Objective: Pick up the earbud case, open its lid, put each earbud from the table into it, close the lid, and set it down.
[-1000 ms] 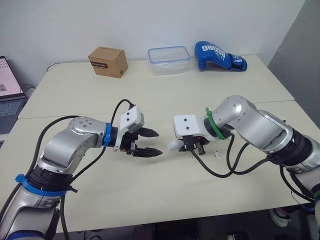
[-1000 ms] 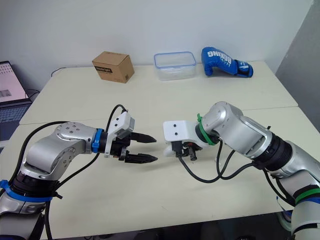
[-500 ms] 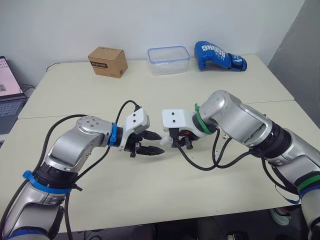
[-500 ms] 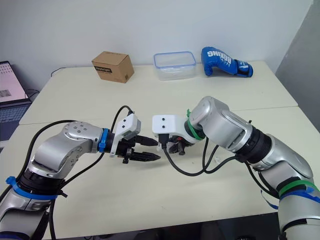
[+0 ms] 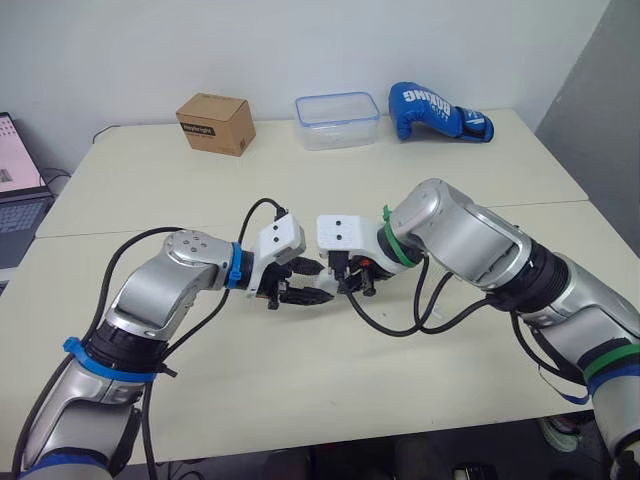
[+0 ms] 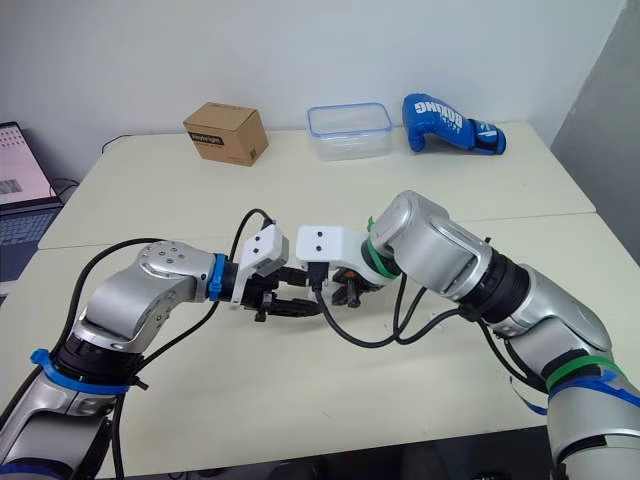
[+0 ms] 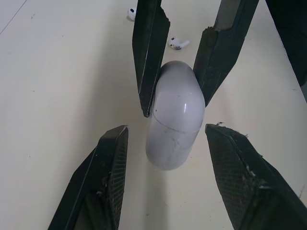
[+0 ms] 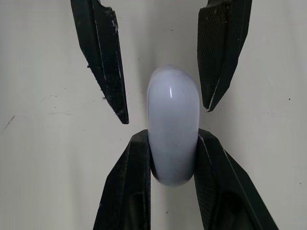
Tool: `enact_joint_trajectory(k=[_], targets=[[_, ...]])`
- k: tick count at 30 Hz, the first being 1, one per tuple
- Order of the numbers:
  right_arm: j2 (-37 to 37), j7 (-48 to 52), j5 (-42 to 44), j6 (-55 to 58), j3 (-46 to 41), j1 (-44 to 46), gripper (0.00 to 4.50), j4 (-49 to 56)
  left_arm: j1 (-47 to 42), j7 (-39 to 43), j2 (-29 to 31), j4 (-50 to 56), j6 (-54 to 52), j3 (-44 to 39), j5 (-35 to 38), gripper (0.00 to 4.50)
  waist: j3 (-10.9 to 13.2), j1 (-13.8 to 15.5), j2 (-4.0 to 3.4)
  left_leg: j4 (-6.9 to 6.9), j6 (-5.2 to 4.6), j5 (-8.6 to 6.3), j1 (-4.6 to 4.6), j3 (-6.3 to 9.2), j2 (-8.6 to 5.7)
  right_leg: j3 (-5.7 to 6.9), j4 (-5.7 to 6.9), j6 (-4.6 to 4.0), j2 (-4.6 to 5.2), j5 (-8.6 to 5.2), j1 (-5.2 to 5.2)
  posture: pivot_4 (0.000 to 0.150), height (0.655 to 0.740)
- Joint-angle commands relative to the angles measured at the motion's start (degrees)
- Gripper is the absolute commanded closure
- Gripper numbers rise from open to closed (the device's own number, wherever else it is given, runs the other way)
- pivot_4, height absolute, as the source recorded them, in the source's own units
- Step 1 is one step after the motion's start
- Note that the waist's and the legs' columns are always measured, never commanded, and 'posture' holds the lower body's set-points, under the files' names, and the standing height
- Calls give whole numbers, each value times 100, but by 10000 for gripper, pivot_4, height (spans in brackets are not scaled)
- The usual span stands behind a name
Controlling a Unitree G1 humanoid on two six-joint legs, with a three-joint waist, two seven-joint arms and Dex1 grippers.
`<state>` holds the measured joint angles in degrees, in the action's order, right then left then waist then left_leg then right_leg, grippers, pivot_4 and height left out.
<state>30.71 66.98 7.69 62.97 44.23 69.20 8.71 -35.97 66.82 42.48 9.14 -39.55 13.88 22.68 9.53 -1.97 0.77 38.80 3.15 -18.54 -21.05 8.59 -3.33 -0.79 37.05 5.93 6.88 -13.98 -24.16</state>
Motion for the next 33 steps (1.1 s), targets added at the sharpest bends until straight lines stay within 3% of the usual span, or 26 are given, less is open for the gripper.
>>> enact_joint_trajectory(k=[1, 3, 7, 22, 30, 33], targets=[[-24, -42, -43, -18, -87, 185, 37031, 46, -120, 9, -11, 91, 69, -93, -5, 20593, 0, 0, 0, 0, 0, 0, 0, 0, 0, 0, 0, 0, 0, 0, 0, 1500, 7307], [-27, -45, -36, -10, -83, 188, 37031, 46, -120, 12, -20, 87, 70, -105, 4, 24570, 0, 0, 0, 0, 0, 0, 0, 0, 0, 0, 0, 0, 0, 0, 0, 1500, 7307], [-33, -54, -23, 9, -76, 206, 37031, 33, -127, 19, -36, 69, 65, -111, 10, 36777, 0, -1, 0, 0, 0, 0, 0, 0, 0, 0, 0, 0, 0, 0, 0, 1500, 7307], [-85, 20, -7, -15, -86, 267, 37031, -19, -28, -66, -31, 114, 115, -155, -54, 36883, 0, -2, 0, 0, 0, 0, 0, 0, 0, 0, 1, 0, 0, 0, 0, 1500, 7307], [224, 135, 169, -279, -425, -137, 37031, 283, 320, -147, 44, 185, 325, -395, -13, 36883, 0, -1, 0, 0, 0, 0, 0, 1, 0, 0, -1, 0, 1, 0, 0, 1500, 7307], [338, 166, 292, -251, -598, -310, 26659, 520, 377, -241, 13, 221, 341, -446, 38, 36883, 0, 3, 0, 1, 0, 0, -1, 2, -2, 0, 0, 0, 3, 0, 0, 1500, 7307]])
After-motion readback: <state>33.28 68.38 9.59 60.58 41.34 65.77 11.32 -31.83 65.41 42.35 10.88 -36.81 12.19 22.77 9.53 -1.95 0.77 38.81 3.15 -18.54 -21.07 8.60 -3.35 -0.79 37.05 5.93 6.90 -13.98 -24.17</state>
